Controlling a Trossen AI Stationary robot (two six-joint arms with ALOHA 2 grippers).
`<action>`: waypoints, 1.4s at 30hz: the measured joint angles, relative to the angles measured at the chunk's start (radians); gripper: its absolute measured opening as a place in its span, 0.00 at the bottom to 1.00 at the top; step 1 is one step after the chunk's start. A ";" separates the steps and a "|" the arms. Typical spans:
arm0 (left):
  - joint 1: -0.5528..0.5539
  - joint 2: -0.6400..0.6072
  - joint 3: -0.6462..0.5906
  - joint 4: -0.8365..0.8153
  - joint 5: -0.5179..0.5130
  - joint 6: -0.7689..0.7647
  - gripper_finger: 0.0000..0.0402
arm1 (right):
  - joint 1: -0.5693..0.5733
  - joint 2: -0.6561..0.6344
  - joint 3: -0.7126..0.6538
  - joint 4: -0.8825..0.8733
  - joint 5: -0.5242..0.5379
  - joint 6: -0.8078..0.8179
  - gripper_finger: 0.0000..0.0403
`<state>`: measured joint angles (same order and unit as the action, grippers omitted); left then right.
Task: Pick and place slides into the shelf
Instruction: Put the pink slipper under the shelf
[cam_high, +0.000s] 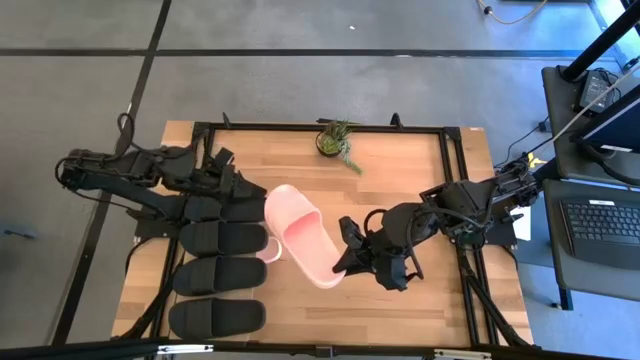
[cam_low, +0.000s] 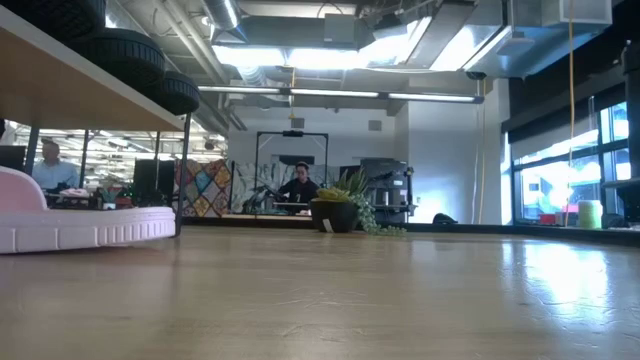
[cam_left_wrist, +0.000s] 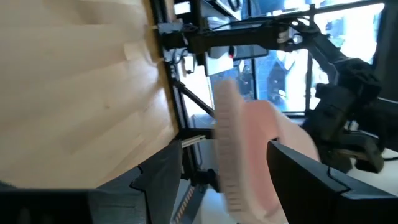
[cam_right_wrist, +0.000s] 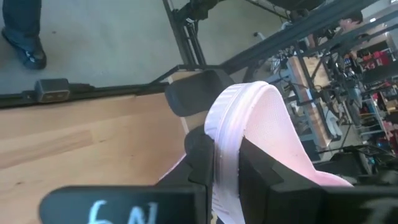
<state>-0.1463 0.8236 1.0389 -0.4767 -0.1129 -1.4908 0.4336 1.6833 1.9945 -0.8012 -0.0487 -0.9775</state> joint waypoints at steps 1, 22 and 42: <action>0.000 0.002 0.000 0.012 0.001 0.000 0.56 | -0.004 0.000 0.000 0.000 0.000 0.000 0.12; 0.000 0.043 0.000 0.075 0.027 -0.002 0.56 | -0.015 0.000 -0.002 0.035 -0.033 -0.055 0.12; 0.003 0.053 0.000 0.147 -0.055 -0.050 0.56 | -0.016 0.008 -0.004 0.026 -0.032 -0.053 0.12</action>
<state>-0.1429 0.8768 1.0393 -0.3296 -0.1684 -1.5405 0.4175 1.6909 1.9907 -0.7750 -0.0807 -1.0302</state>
